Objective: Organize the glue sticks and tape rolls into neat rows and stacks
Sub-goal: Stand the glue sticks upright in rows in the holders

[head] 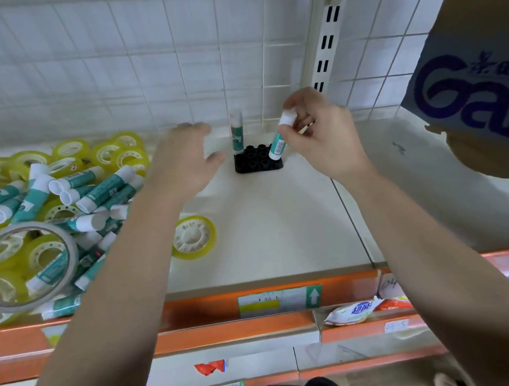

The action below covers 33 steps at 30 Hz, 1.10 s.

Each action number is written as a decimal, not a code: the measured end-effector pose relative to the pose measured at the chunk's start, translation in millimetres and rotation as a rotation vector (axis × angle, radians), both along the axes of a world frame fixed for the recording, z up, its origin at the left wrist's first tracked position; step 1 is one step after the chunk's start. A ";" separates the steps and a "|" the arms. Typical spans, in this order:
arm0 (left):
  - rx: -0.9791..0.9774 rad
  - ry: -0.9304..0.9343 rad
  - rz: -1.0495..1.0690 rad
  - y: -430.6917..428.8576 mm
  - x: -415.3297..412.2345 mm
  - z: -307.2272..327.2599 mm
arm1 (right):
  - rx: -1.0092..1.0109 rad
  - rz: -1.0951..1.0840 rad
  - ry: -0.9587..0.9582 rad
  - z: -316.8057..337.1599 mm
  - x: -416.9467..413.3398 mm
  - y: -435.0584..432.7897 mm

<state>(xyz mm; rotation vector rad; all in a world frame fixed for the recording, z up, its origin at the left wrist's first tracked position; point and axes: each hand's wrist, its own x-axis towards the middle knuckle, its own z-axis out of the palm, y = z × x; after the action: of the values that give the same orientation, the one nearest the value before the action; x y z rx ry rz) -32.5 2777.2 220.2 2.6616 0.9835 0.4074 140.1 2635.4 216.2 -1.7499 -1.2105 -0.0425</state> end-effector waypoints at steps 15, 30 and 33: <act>0.126 0.063 -0.037 -37.4 -14.7 -40.1 | -0.077 0.005 0.020 -4.6 6.0 55.2; 0.141 0.090 -0.037 -36.1 -14.8 -37.0 | -0.076 0.017 0.088 -4.8 10.2 63.7; 0.142 0.084 -0.034 -36.5 -14.6 -37.1 | -0.081 0.037 0.118 -4.7 10.1 65.4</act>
<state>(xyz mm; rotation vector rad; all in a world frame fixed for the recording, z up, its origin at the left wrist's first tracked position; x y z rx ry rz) -47.2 2740.7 183.1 2.8401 0.9658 0.3740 150.2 2700.8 211.5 -1.7733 -1.1720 0.1319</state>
